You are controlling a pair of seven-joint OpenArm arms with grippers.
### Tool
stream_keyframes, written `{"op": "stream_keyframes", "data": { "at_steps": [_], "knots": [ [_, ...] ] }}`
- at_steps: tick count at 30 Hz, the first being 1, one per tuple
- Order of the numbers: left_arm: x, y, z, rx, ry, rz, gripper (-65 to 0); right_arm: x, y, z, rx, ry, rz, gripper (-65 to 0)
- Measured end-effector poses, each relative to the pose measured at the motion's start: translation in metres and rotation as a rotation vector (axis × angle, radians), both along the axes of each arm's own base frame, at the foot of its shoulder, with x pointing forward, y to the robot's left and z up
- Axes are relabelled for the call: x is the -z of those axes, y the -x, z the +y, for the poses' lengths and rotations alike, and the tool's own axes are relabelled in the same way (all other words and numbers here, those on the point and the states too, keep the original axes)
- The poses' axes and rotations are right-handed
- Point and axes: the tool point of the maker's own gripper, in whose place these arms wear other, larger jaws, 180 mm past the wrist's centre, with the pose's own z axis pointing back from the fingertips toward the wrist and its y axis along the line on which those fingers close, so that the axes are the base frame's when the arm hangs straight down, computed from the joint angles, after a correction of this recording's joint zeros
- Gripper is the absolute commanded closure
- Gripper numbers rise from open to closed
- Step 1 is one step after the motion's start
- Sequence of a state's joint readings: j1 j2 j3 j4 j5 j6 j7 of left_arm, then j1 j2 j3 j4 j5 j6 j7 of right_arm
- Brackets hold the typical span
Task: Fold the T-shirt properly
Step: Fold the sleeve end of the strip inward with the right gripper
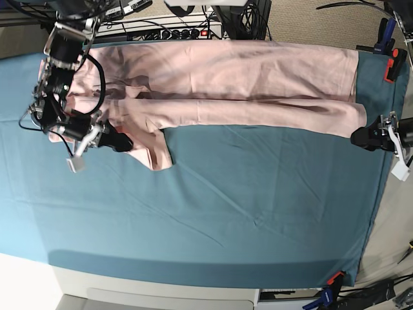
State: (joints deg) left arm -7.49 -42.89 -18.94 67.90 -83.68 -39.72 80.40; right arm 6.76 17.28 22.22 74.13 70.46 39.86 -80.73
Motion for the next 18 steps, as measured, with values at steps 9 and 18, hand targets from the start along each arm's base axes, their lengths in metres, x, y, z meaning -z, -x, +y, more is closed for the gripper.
{"op": "stream_keyframes", "data": {
  "at_steps": [9, 18],
  "knots": [
    [0.0, 0.0, 0.0, 0.0, 0.0, 0.0, -29.1, -0.016, 0.079, 0.029, -0.13, 0.122, -0.061, 0.0],
    [0.0, 0.0, 0.0, 0.0, 0.0, 0.0, -29.1, -0.035, 0.127, 0.083, -0.176, 0.077, -0.107, 0.0]
  ]
}}
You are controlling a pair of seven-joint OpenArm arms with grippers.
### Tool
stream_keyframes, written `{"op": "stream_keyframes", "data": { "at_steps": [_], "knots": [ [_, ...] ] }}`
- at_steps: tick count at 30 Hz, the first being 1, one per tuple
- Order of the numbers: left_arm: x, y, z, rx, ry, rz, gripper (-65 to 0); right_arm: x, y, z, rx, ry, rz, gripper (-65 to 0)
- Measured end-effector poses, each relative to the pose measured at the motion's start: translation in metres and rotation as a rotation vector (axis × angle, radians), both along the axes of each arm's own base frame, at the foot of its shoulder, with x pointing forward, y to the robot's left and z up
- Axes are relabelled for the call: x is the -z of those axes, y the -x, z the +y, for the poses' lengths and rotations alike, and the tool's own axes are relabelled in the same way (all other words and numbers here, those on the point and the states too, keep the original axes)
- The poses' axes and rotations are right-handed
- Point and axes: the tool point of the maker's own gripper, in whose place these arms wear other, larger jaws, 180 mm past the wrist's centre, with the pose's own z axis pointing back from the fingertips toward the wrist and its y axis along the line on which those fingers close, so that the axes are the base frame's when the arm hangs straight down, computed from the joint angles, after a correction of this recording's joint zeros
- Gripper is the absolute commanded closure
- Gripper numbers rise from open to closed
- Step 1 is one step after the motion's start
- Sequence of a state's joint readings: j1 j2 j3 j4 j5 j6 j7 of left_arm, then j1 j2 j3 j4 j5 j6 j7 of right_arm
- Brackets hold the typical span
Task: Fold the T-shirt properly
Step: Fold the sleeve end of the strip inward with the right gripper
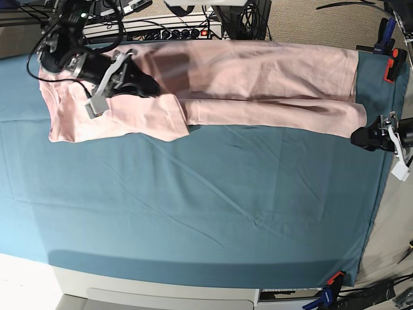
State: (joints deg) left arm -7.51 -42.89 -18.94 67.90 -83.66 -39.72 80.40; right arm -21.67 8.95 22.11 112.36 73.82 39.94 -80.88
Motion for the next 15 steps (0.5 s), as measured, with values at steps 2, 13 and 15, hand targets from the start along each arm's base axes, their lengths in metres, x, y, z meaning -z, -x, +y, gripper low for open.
{"op": "stream_keyframes", "data": {
  "at_steps": [2, 13, 15],
  "knots": [
    [0.0, 0.0, 0.0, 0.0, 0.0, 0.001, -29.1, 0.006, 0.009, 0.005, 0.01, -0.016, 0.033, 0.0],
    [0.0, 0.0, 0.0, -0.001, 0.0, 0.0, -29.2, 0.016, 0.03, 0.009, 0.015, -0.036, 0.096, -33.5],
    [-0.001, -0.002, 0.0, -0.008, 0.004, -0.009, -29.2, 0.008, 0.035, 0.013, 0.005, -0.097, 0.093, -33.5]
  ]
}}
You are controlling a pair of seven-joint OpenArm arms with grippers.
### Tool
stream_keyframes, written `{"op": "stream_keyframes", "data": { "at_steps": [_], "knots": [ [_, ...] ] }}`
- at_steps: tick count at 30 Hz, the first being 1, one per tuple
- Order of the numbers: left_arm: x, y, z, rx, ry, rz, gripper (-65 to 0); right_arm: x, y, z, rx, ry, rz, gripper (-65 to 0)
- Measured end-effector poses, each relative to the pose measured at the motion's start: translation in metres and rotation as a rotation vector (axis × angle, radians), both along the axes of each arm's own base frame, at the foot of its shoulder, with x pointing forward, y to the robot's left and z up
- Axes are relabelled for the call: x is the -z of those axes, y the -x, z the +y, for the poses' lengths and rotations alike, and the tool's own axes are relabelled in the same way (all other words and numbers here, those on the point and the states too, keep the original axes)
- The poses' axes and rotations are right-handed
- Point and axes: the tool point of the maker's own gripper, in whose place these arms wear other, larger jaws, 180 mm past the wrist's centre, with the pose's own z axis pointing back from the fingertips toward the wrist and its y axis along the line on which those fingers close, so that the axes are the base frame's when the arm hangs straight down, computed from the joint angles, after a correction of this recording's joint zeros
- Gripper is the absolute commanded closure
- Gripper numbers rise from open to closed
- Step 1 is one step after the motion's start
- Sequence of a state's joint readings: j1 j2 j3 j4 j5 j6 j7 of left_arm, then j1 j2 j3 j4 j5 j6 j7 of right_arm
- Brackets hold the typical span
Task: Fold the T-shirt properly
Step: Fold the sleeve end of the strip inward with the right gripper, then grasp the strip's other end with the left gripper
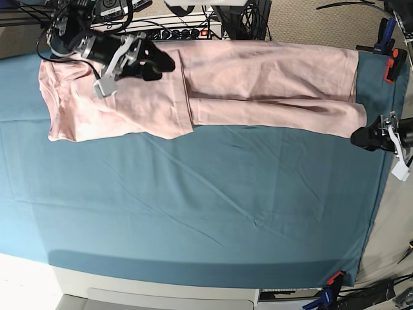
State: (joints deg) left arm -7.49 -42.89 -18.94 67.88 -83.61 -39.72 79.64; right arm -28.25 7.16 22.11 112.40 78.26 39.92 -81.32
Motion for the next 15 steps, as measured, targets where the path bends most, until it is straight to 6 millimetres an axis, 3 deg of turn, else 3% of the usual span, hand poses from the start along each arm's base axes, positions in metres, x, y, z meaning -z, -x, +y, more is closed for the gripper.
{"op": "stream_keyframes", "data": {
  "at_steps": [2, 7, 10, 12, 15],
  "knots": [
    [0.0, 0.0, 0.0, 0.001, -0.001, 0.001, -29.2, -0.016, -0.003, 0.003, 0.0, -0.078, -0.037, -33.5],
    [-0.001, 0.006, 0.011, -0.017, -0.015, 0.007, -29.2, -0.038, -0.007, 0.009, -0.039, -0.03, -0.125, -33.5],
    [0.009, 0.025, 0.023, -0.027, -0.044, 0.061, -29.3, -0.054, -0.008, 0.015, -0.063, -0.006, -0.189, -33.5],
    [0.02, 0.041, 0.027, -0.024, -0.058, 0.11, -31.4, -0.049, -0.008, 0.012, -0.067, 0.055, -0.191, -33.5],
    [0.033, 0.06, 0.028, -0.025, -0.06, 0.163, -34.3, -0.027, -0.008, -0.001, -0.056, 0.193, -0.143, -33.5]
  ]
}}
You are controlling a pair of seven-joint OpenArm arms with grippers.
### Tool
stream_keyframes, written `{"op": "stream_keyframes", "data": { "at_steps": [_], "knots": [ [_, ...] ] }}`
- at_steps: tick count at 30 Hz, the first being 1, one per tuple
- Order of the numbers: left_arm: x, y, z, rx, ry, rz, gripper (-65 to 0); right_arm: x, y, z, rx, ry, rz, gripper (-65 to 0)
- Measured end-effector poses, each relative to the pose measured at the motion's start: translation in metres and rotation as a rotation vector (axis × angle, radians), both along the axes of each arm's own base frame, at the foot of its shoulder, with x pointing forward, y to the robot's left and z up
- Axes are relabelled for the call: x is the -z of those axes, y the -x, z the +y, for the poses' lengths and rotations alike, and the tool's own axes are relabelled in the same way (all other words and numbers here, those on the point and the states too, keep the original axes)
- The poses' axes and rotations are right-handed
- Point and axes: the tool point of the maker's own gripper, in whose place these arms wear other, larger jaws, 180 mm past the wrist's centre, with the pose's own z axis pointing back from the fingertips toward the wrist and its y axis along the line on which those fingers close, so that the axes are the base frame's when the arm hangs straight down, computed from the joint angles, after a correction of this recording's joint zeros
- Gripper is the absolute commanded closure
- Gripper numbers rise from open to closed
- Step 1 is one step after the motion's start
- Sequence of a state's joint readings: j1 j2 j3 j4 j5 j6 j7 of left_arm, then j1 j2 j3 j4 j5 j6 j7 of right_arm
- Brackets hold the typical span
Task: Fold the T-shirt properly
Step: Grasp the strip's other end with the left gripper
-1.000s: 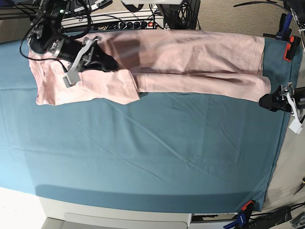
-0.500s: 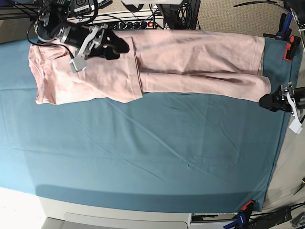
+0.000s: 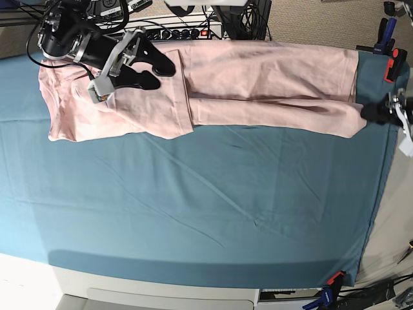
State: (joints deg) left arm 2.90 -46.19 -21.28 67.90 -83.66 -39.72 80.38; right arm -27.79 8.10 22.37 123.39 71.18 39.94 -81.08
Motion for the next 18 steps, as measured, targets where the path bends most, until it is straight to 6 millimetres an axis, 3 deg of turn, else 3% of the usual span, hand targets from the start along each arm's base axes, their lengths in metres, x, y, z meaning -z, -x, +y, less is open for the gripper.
{"op": "stream_keyframes", "data": {
  "at_steps": [5, 11, 18],
  "knots": [
    [0.012, 0.016, -0.005, -0.002, 0.014, 0.043, -34.6, 0.015, -0.007, -0.015, 0.025, 0.13, 0.014, -33.5],
    [0.031, 0.015, -0.021, -0.037, 0.025, 0.056, -34.6, 0.011, -0.019, -0.019, 0.033, 0.156, -0.02, -33.5],
    [0.035, 0.009, -0.036, -0.062, 0.078, 0.03, -34.6, 0.017, -0.024, -0.028, 0.058, 0.221, -0.023, -33.5]
  ]
}}
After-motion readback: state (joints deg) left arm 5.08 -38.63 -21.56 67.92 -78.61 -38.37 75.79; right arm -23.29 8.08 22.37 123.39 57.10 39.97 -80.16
